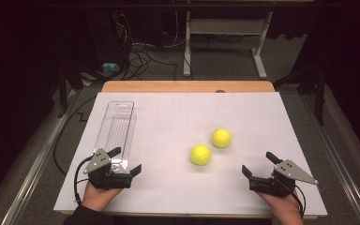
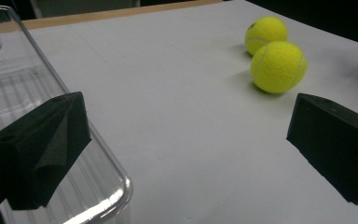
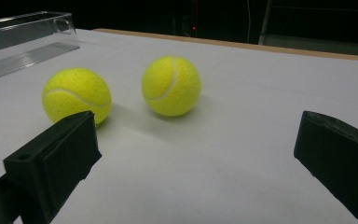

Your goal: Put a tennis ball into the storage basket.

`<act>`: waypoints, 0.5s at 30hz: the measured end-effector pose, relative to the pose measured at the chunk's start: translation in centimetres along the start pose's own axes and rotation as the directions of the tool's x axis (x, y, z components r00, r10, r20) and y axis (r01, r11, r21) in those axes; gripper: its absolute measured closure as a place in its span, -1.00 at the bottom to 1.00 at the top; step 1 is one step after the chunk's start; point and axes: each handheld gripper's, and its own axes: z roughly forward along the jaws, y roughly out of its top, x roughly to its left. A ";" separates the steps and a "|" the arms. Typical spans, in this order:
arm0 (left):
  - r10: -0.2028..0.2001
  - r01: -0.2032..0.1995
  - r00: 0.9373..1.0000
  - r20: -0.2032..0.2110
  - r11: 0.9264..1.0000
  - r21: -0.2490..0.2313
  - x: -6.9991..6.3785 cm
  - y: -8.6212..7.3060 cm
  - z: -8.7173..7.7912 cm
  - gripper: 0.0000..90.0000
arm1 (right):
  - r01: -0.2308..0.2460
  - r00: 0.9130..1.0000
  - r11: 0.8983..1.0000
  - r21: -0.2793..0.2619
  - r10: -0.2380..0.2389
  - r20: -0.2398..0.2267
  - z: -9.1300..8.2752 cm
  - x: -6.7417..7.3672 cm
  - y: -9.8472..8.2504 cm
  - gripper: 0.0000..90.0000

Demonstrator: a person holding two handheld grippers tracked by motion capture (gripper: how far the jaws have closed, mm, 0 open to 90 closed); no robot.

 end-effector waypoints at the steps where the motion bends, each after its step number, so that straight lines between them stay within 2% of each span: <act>1: 0.008 -0.008 1.000 0.003 1.000 0.009 -0.2 0.1 0.1 -1.00 | -0.001 1.000 1.000 0.001 0.001 -0.002 0.0 0.0 0.0 -1.00; 8: 0.050 -0.052 0.998 0.043 0.997 0.050 -2.2 0.6 1.2 -0.99 | 0.001 1.000 1.000 0.001 -0.001 -0.008 0.1 0.1 0.0 -1.00; 15: 0.071 -0.079 0.994 0.085 0.992 0.101 -3.6 1.0 2.7 -0.99 | 0.007 1.000 1.000 0.003 -0.007 -0.013 0.2 0.3 0.0 -1.00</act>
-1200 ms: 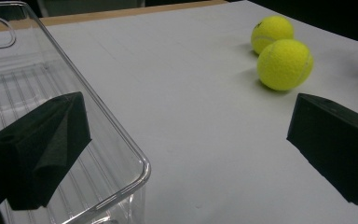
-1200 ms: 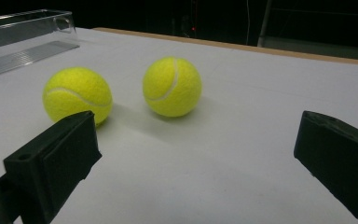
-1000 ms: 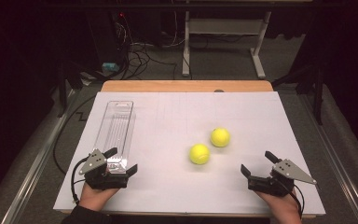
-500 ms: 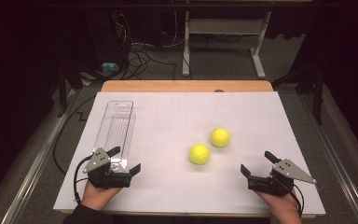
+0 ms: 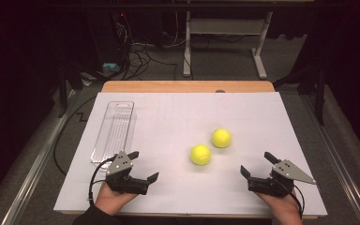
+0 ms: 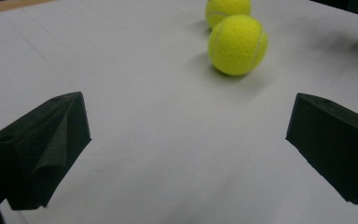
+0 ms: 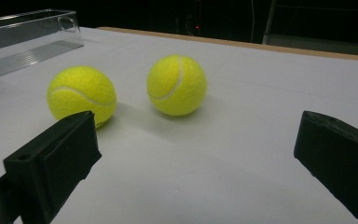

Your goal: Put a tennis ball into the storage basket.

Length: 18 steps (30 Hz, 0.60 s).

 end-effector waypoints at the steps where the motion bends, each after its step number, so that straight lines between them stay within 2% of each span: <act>1: 0.002 -0.002 1.000 0.005 1.000 0.008 -0.1 0.1 0.2 -0.99 | 0.001 1.000 1.000 -0.001 -0.001 0.000 0.0 0.0 0.0 -1.00; 7: 0.023 -0.025 1.000 0.019 0.998 0.059 -0.9 0.3 1.3 -0.99 | 0.000 1.000 1.000 0.007 0.000 -0.002 0.1 0.0 0.0 -1.00; 12: 0.052 -0.055 0.998 0.024 0.992 0.111 -1.7 0.1 2.0 -0.99 | 0.001 1.000 1.000 0.007 -0.001 -0.002 0.1 0.0 -0.1 -1.00; 18: 0.076 -0.084 0.996 0.048 0.977 0.195 -2.3 -0.1 2.7 -0.99 | -0.001 1.000 1.000 0.012 0.001 -0.006 0.1 0.0 -0.2 -1.00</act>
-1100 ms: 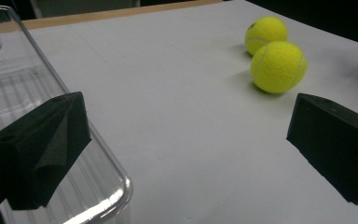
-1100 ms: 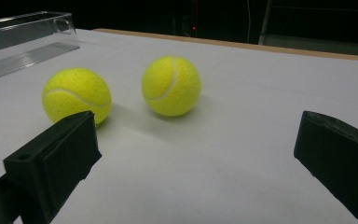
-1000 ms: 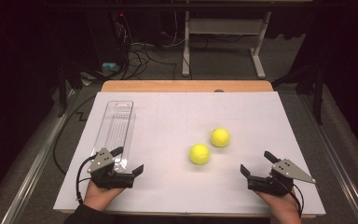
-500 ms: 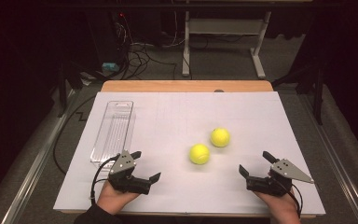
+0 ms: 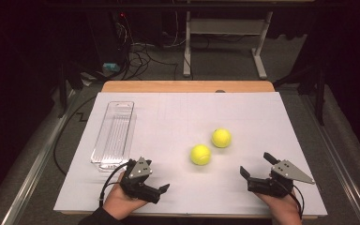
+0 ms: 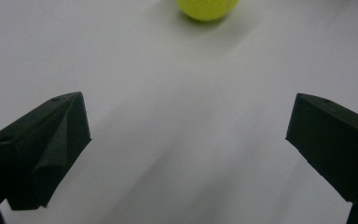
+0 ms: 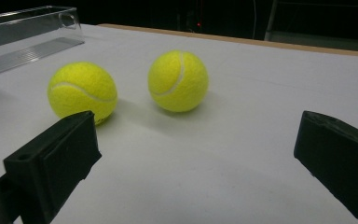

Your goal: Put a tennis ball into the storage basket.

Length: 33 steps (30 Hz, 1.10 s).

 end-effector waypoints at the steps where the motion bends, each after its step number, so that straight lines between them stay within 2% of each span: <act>1: 0.000 0.000 1.000 0.001 1.000 0.014 -0.1 0.0 0.1 -0.99 | 0.000 1.000 1.000 0.000 0.000 0.000 0.0 0.0 0.0 -1.00; 9: -0.020 0.018 1.000 0.016 0.995 0.097 0.0 -0.1 0.8 -0.99 | 0.000 1.000 1.000 0.008 0.000 -0.002 0.1 0.0 -0.1 -1.00; 14: -0.024 0.023 1.000 0.009 0.990 0.138 0.1 -0.1 1.0 -0.99 | 0.004 1.000 1.000 0.007 -0.004 0.000 0.1 0.0 -0.1 -1.00; 19: -0.038 0.035 0.999 0.010 0.983 0.181 0.4 0.3 0.8 -0.99 | 0.002 1.000 1.000 0.009 -0.002 0.003 0.0 -0.1 -0.1 -1.00; 23: -0.047 0.043 0.999 0.013 0.975 0.218 0.6 1.2 0.7 -0.99 | 0.000 1.000 1.000 0.007 0.000 0.002 -0.1 -0.1 -0.2 -1.00; 25: -0.047 0.042 0.999 0.016 0.969 0.243 0.6 1.6 0.8 -0.99 | 0.000 1.000 1.000 0.007 0.000 0.002 -0.2 -0.1 -0.2 -1.00; 29: -0.038 0.027 0.999 0.028 0.945 0.326 0.7 2.6 1.6 -0.99 | 0.000 1.000 1.000 0.006 0.000 0.002 -0.2 -0.1 -0.1 -1.00; 33: -0.002 -0.010 1.000 0.027 0.914 0.405 0.5 3.6 2.3 -0.99 | -0.001 1.000 1.000 0.004 0.001 -0.001 -0.2 0.0 -0.1 -1.00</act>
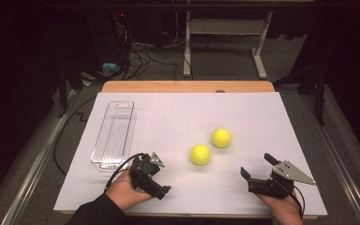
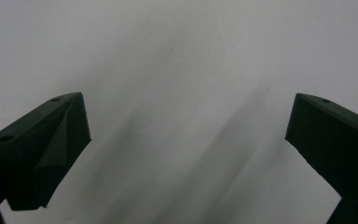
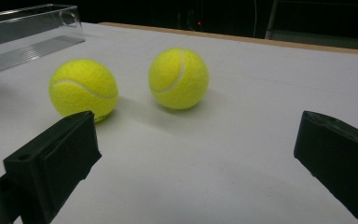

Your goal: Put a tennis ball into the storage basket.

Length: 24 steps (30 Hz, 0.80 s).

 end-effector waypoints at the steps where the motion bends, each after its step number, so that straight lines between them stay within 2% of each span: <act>1: 0.007 -0.007 1.000 -0.001 1.000 0.020 -0.1 0.3 0.0 -0.99 | 0.000 1.000 1.000 0.001 0.000 0.000 0.0 0.0 0.0 -1.00; 8: 0.030 -0.030 1.000 0.000 0.992 0.123 -0.2 1.8 -0.2 -0.99 | -0.001 1.000 1.000 -0.002 0.001 -0.004 0.0 0.0 0.0 -1.00; 14: 0.049 -0.051 0.999 0.014 0.976 0.210 -0.4 2.4 0.1 -0.99 | -0.004 1.000 1.000 -0.001 0.004 -0.005 -0.1 0.0 0.0 -1.00; 24: 0.019 -0.031 0.999 0.043 0.958 0.286 -0.2 3.2 0.3 -0.99 | 0.005 1.000 1.000 0.002 -0.005 -0.009 -0.1 0.0 -0.1 -1.00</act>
